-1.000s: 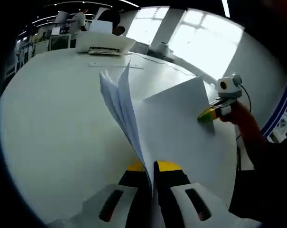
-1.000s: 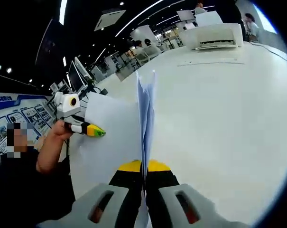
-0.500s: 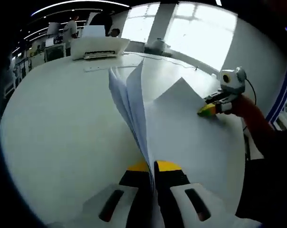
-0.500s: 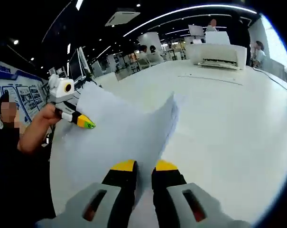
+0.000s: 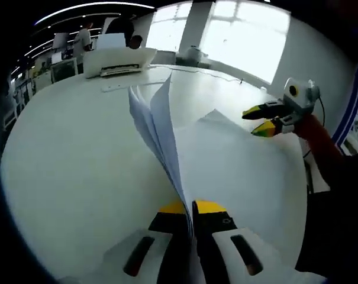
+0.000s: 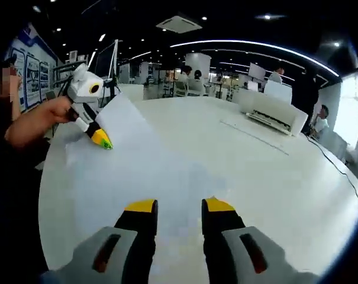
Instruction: Organize the stack of printing papers by aligning and flattening the scattered papers on the table
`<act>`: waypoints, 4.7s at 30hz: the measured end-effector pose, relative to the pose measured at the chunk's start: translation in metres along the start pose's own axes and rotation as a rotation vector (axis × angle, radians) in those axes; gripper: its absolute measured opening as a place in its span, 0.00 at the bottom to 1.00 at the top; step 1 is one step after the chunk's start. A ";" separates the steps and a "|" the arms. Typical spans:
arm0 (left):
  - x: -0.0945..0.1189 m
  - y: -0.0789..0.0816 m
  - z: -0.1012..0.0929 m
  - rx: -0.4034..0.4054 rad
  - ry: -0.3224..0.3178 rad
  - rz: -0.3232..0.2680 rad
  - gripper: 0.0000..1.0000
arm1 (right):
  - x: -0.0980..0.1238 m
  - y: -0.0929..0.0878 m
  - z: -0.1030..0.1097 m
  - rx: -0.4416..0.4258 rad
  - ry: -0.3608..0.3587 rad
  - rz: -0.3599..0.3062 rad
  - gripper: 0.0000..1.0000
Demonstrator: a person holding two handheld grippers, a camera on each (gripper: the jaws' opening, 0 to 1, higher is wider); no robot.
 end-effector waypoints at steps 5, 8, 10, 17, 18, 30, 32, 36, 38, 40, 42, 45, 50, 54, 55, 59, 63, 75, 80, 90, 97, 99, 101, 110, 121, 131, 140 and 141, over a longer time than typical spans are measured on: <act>0.000 0.000 0.000 0.001 0.000 0.003 0.06 | -0.019 0.001 0.018 0.028 0.024 -0.024 0.26; 0.000 0.000 0.001 0.002 -0.004 0.007 0.06 | -0.027 -0.004 0.024 0.029 0.039 -0.019 0.26; 0.000 0.001 0.001 0.000 -0.004 0.010 0.06 | -0.031 -0.009 0.026 0.020 0.048 -0.010 0.27; 0.001 0.000 0.003 0.005 0.001 -0.016 0.08 | -0.038 -0.023 0.023 -0.079 0.067 -0.020 0.25; 0.002 0.000 0.004 0.004 0.002 -0.023 0.09 | -0.038 -0.023 0.024 -0.085 0.067 -0.023 0.25; 0.029 -0.006 0.016 0.027 0.067 -0.083 0.26 | -0.039 -0.023 0.028 -0.087 0.063 -0.056 0.25; 0.038 -0.008 0.020 0.022 0.113 -0.088 0.26 | -0.038 -0.023 0.028 -0.085 0.062 -0.061 0.25; 0.060 -0.012 0.031 -0.055 0.275 -0.040 0.23 | -0.037 -0.022 0.028 -0.079 0.062 -0.065 0.25; 0.070 -0.010 0.033 -0.069 0.334 -0.042 0.24 | -0.036 -0.021 0.028 -0.079 0.061 -0.067 0.25; 0.075 -0.003 0.028 -0.089 0.339 -0.075 0.24 | -0.036 -0.021 0.029 -0.080 0.061 -0.069 0.25; 0.072 0.007 0.015 -0.111 0.298 -0.122 0.24 | -0.035 -0.021 0.029 -0.080 0.061 -0.071 0.25; 0.058 0.016 -0.004 -0.146 0.216 -0.162 0.26 | -0.035 -0.020 0.029 -0.078 0.061 -0.074 0.25; 0.029 0.010 -0.016 -0.240 0.160 -0.132 0.30 | -0.034 -0.020 0.029 -0.078 0.061 -0.079 0.25; 0.013 -0.005 -0.011 -0.232 0.154 -0.090 0.31 | -0.033 -0.020 0.029 -0.078 0.061 -0.080 0.25; 0.010 -0.009 -0.010 -0.231 0.156 -0.077 0.31 | -0.033 -0.019 0.029 -0.077 0.061 -0.081 0.25; 0.007 -0.017 -0.001 -0.215 0.154 -0.082 0.31 | -0.033 -0.019 0.029 -0.077 0.060 -0.082 0.25; 0.006 -0.019 0.001 -0.212 0.142 -0.104 0.31 | -0.033 -0.019 0.029 -0.079 0.060 -0.084 0.25; 0.011 -0.017 0.005 -0.212 0.139 -0.119 0.38 | -0.033 -0.015 0.026 -0.089 0.058 -0.044 0.30; 0.020 -0.019 0.006 -0.202 0.141 -0.135 0.41 | -0.025 -0.013 0.027 -0.105 0.073 -0.040 0.33; 0.050 -0.028 -0.003 -0.212 0.170 -0.168 0.48 | 0.006 -0.013 0.026 -0.090 0.083 -0.049 0.41; 0.071 -0.041 -0.002 -0.177 0.184 -0.210 0.50 | 0.024 -0.022 0.024 -0.124 0.094 -0.064 0.47; 0.075 -0.045 -0.003 -0.177 0.193 -0.212 0.50 | 0.026 -0.024 0.023 -0.113 0.086 -0.061 0.49; 0.081 -0.049 -0.004 -0.183 0.200 -0.213 0.50 | 0.031 -0.027 0.020 -0.115 0.079 -0.062 0.50; 0.106 -0.063 -0.012 -0.191 0.242 -0.213 0.52 | 0.065 -0.031 0.014 -0.114 0.052 -0.081 0.51; 0.137 -0.083 -0.033 -0.149 0.259 -0.233 0.52 | 0.098 -0.045 0.012 -0.130 0.012 -0.068 0.52; 0.170 -0.099 -0.050 -0.092 0.268 -0.315 0.53 | 0.105 -0.042 0.017 -0.110 0.012 -0.053 0.52; 0.191 -0.112 -0.063 -0.046 0.269 -0.242 0.55 | 0.131 -0.042 0.016 -0.094 -0.006 -0.019 0.54; 0.193 -0.115 -0.066 -0.051 0.265 -0.224 0.58 | 0.136 -0.043 0.016 -0.095 -0.007 -0.016 0.54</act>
Point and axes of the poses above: the point that each gripper's makers call its tool centre point, and the gripper's own axes: x roughly backward along the fingers, z roughly to its left, y roughly out of its top, the point moved 7 cm from there along x, roughly backward along the fingers, and after that the axes turned 10 degrees about -y, right-handed, at the moved point
